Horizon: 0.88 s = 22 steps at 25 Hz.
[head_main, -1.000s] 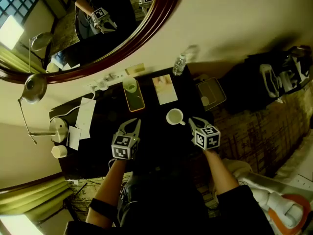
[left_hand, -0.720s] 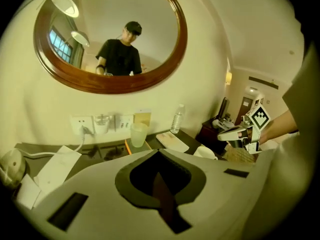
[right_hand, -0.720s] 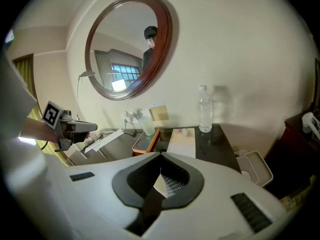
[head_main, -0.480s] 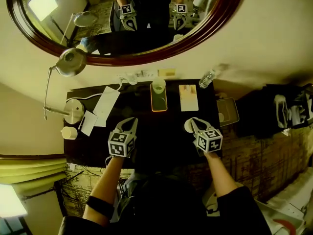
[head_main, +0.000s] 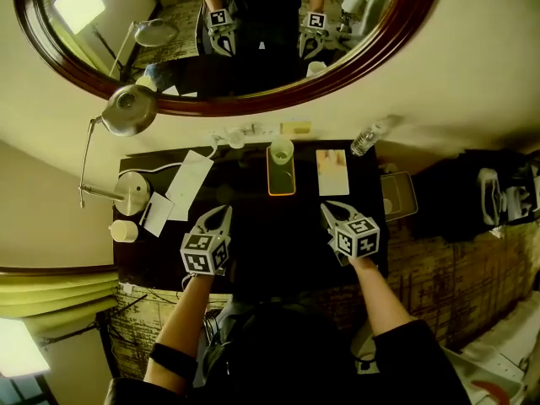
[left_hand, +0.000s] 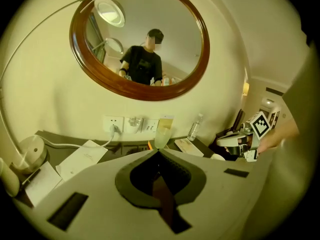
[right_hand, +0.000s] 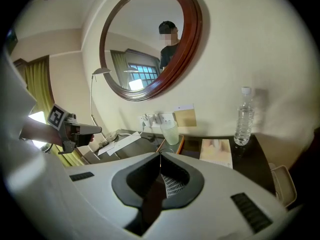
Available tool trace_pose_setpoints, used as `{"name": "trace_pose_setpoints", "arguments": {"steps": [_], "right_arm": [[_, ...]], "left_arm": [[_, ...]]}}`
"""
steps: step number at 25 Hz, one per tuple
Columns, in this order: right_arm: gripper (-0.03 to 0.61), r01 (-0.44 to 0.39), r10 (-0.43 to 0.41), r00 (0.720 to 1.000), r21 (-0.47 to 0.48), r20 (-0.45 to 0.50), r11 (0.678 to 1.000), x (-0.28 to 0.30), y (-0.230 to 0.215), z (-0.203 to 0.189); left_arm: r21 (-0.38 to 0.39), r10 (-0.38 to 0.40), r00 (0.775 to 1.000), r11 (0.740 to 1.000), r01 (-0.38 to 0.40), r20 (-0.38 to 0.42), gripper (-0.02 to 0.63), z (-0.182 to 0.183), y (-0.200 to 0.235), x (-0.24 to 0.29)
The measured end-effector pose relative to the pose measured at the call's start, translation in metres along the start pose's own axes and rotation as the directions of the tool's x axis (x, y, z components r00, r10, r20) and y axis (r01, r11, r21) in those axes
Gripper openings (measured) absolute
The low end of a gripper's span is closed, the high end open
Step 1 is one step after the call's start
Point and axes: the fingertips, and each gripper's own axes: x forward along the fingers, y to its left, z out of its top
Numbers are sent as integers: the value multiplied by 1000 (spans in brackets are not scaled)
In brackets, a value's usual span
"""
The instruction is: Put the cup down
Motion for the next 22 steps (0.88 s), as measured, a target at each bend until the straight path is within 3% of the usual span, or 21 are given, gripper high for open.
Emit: {"name": "trace_pose_setpoints", "arguments": {"steps": [5, 13, 17, 22], "right_arm": [[37, -102, 102, 995, -69, -5, 992, 25, 7, 27], [304, -223, 206, 974, -254, -93, 941, 90, -2, 66], [411, -262, 227, 963, -313, -144, 913, 131, -24, 62], [454, -286, 241, 957, -371, -163, 884, 173, -36, 65]], "left_arm": [[1, 1, 1000, 1000, -1, 2, 2, 7, 0, 4], [57, -10, 1000, 998, 11, -12, 2, 9, -3, 23], [48, 1, 1000, 999, 0, -12, 3, 6, -3, 30], [60, -15, 1000, 998, 15, -2, 3, -3, -4, 40]]}}
